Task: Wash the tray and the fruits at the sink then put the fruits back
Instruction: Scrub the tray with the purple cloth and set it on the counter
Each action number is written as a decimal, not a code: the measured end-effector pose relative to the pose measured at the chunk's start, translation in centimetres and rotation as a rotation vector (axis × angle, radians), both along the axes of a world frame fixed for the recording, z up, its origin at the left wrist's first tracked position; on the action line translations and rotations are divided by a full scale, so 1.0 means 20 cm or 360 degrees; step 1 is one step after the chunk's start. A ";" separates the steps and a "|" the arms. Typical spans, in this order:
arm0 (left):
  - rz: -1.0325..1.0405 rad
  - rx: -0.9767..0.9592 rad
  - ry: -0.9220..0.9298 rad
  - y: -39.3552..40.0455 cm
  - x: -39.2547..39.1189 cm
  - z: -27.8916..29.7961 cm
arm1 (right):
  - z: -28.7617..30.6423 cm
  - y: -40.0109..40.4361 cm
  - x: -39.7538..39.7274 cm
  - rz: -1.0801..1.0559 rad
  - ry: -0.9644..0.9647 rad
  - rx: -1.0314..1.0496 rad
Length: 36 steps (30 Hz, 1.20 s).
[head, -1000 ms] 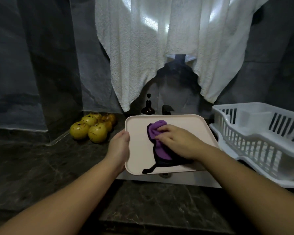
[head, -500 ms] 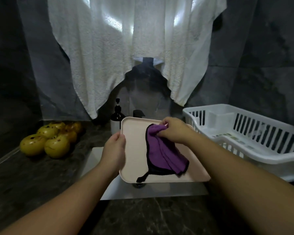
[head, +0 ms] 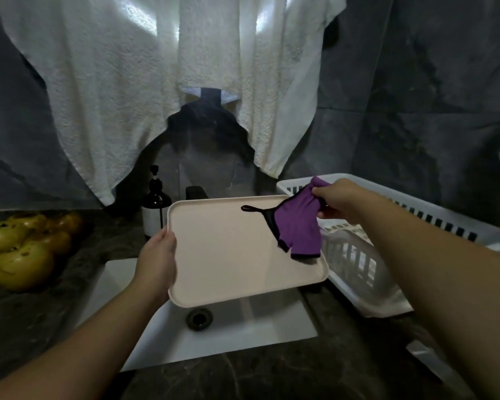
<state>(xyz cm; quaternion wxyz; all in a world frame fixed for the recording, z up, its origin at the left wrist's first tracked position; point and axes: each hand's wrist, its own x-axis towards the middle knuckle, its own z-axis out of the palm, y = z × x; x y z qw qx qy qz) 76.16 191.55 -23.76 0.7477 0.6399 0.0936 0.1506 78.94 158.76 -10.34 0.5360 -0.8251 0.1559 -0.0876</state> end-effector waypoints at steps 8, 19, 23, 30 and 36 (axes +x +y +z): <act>-0.0059 -0.0068 0.0045 0.03 0.04 -0.04 | -0.08 -0.08 0.07 -0.0210 0.0297 -0.0636; -0.0004 -0.0092 -0.0027 0.06 0.03 -0.03 | -0.14 0.05 0.05 0.0373 0.0446 -0.1751; 0.0038 -0.0094 -0.0061 0.15 -0.01 0.02 | -0.13 0.06 0.05 0.0394 0.0471 -0.1842; 0.0091 0.0000 -0.0148 0.38 -0.15 0.12 | -0.09 0.30 0.00 0.0330 -0.0048 -0.1848; 0.0217 0.0123 -0.0250 0.65 -0.30 0.14 | -0.18 0.75 -0.08 0.0483 -0.0170 -0.1190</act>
